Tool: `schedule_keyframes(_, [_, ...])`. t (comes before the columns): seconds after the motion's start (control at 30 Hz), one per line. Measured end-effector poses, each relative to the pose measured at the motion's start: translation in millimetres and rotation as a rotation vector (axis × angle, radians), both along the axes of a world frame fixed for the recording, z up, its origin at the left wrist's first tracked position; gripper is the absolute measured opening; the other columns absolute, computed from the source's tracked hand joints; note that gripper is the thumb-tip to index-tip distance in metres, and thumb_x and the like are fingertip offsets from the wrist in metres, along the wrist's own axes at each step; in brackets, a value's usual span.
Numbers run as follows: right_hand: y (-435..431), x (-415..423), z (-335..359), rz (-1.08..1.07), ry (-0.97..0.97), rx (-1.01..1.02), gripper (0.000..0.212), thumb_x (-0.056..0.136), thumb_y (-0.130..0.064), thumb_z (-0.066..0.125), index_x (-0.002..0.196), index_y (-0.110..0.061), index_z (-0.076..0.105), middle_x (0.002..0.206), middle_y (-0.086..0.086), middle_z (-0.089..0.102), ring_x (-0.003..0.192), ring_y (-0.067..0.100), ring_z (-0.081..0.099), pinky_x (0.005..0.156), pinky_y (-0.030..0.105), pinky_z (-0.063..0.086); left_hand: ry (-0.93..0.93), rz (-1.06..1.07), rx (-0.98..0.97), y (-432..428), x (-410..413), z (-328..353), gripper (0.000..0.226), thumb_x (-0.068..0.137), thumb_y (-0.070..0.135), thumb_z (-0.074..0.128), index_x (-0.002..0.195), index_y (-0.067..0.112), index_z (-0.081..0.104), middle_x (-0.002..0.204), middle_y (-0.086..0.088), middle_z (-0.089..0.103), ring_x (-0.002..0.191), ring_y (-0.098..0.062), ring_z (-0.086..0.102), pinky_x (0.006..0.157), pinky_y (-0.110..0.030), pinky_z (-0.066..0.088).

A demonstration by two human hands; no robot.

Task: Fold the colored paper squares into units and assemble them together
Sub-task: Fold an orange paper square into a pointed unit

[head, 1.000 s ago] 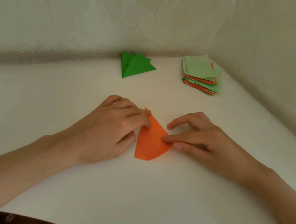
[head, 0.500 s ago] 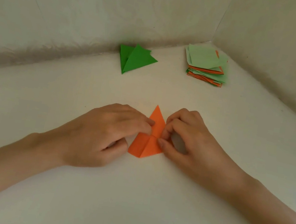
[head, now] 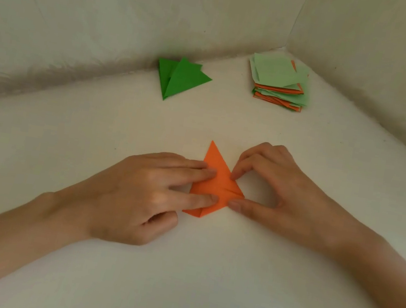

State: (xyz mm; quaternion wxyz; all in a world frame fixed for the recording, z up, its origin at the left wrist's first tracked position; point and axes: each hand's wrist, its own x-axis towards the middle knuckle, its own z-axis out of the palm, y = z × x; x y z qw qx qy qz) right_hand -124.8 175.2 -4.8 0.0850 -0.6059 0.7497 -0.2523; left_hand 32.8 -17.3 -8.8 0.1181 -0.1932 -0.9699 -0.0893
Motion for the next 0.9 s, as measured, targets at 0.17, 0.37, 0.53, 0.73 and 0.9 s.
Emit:
schedule_keyframes(0.17, [3.2, -7.3, 0.9, 0.0, -0.082, 0.024, 0.034, 0.079, -0.053, 0.053, 0.103, -0.03, 0.057, 0.108, -0.011, 0.049, 0.105, 0.011, 0.042, 0.092, 0.017, 0.033, -0.01, 0.023, -0.058, 2.1, -1.3, -1.7, 0.046, 0.085, 0.015, 0.039, 0.125, 0.014, 0.062, 0.13, -0.016, 0.057, 0.117, -0.031, 0.057, 0.096, -0.042, 0.047])
schedule_keyframes(0.37, [5.5, -16.7, 2.0, 0.025, 0.104, -0.052, 0.033, 0.085, -0.044, 0.053, 0.104, -0.019, 0.063, 0.107, -0.003, 0.057, 0.103, 0.015, 0.046, 0.094, 0.02, 0.034, -0.05, 0.06, -0.082, 2.7, -2.7, -1.3, 0.053, 0.082, 0.019, 0.035, 0.132, 0.018, 0.056, 0.141, -0.006, 0.049, 0.131, -0.024, 0.044, 0.106, -0.041, 0.03])
schedule_keyframes(0.53, [6.1, -17.8, 2.2, 0.065, 0.173, -0.109, 0.03, 0.088, -0.036, 0.053, 0.105, -0.016, 0.067, 0.109, 0.001, 0.059, 0.104, 0.02, 0.048, 0.091, 0.032, 0.04, -0.066, 0.057, -0.043, 3.9, -3.9, -0.8, 0.052, 0.083, 0.018, 0.037, 0.13, 0.014, 0.057, 0.136, -0.005, 0.054, 0.124, -0.02, 0.05, 0.104, -0.036, 0.032])
schedule_keyframes(0.73, [5.9, -17.8, 4.4, 0.14, 0.278, -0.107, 0.032, 0.09, -0.04, 0.055, 0.101, -0.017, 0.072, 0.107, 0.002, 0.064, 0.098, 0.024, 0.054, 0.085, 0.04, 0.045, -0.051, 0.045, -0.009, 4.7, -4.8, -0.4, 0.048, 0.085, 0.017, 0.039, 0.127, 0.012, 0.06, 0.133, -0.005, 0.056, 0.121, -0.019, 0.05, 0.104, -0.031, 0.033])
schedule_keyframes(0.9, [1.7, -10.3, 6.5, 0.129, 0.394, -0.083, 0.047, 0.085, -0.057, 0.053, 0.093, -0.015, 0.07, 0.102, 0.002, 0.064, 0.096, 0.023, 0.054, 0.085, 0.034, 0.042, -0.071, 0.104, 0.151, 2.5, -7.7, -0.3, 0.051, 0.091, 0.048, 0.047, 0.131, 0.018, 0.053, 0.129, 0.002, 0.056, 0.113, -0.009, 0.049, 0.099, -0.021, 0.034])
